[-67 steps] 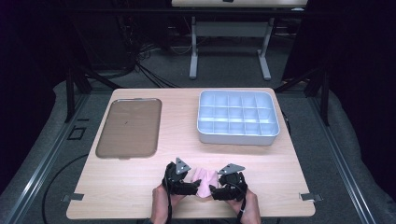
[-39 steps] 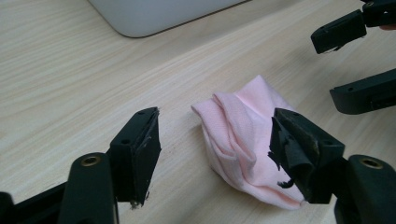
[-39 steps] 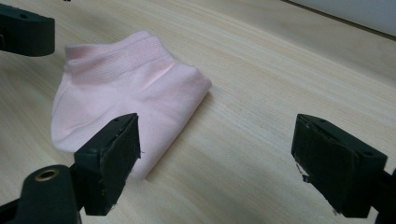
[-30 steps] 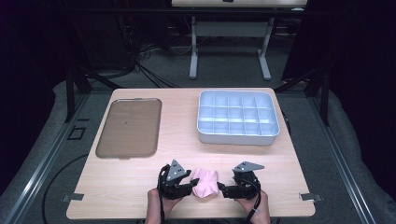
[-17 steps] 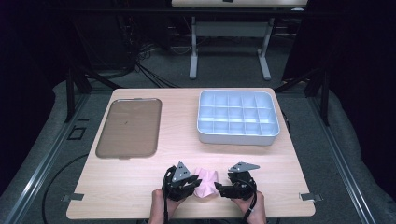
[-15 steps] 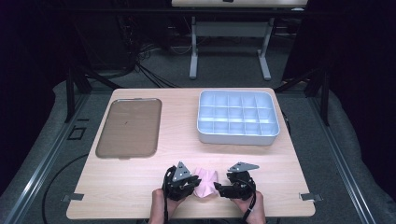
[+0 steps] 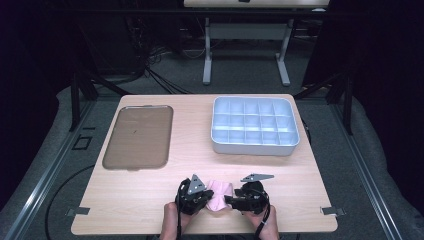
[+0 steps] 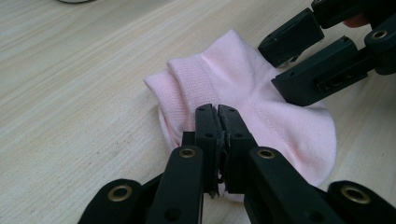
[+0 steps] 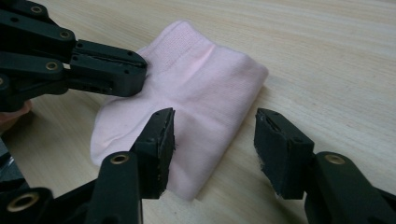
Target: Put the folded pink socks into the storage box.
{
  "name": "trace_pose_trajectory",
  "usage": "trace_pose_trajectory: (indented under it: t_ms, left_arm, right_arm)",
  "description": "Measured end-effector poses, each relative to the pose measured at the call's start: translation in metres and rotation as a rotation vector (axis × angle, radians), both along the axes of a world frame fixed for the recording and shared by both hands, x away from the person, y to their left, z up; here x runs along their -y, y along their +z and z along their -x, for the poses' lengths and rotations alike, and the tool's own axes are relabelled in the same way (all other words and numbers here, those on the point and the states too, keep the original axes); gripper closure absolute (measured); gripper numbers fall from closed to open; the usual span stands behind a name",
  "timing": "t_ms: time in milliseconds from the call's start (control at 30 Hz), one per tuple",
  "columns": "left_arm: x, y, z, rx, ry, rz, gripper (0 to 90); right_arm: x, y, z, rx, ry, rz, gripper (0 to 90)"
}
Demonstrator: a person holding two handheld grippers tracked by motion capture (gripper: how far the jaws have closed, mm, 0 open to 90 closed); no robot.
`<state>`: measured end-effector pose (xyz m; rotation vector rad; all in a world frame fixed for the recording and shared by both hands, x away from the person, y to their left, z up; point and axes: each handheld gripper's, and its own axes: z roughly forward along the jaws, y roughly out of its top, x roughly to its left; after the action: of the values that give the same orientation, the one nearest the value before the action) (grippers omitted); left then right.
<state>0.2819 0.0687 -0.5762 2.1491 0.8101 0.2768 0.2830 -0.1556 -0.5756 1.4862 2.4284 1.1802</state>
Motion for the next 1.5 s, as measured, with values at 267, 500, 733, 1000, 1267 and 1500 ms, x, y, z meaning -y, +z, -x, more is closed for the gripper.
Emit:
trace_pose_trajectory:
  t_ms: [267, 500, 733, 1000, 1267, 1500]
  left_arm:
    - [0.001, 0.0, 0.001, 0.008, -0.008, -0.024, 89.4]
    - [0.002, -0.001, 0.0, -0.006, -0.003, -0.01, 89.7]
    - [0.015, -0.002, 0.002, -0.012, -0.025, -0.011, 89.8]
    - [0.025, -0.002, 0.001, -0.016, -0.037, -0.01, 89.8]
    - [0.023, -0.003, 0.0, -0.03, -0.034, 0.01, 89.8]
    - [0.02, -0.004, -0.003, -0.045, -0.042, 0.038, 89.6]
  right_arm:
    - [-0.004, -0.003, -0.004, -0.004, -0.002, -0.015, 69.2]
    - [0.002, -0.006, -0.003, -0.039, -0.014, -0.058, 84.1]
    - [0.013, 0.002, 0.002, -0.03, -0.027, -0.075, 84.9]
    - [0.018, 0.017, 0.006, -0.018, -0.02, -0.087, 84.2]
    - [0.007, 0.022, 0.001, -0.024, 0.023, -0.112, 83.8]
    - [-0.005, 0.02, -0.002, -0.001, 0.073, -0.102, 83.9]
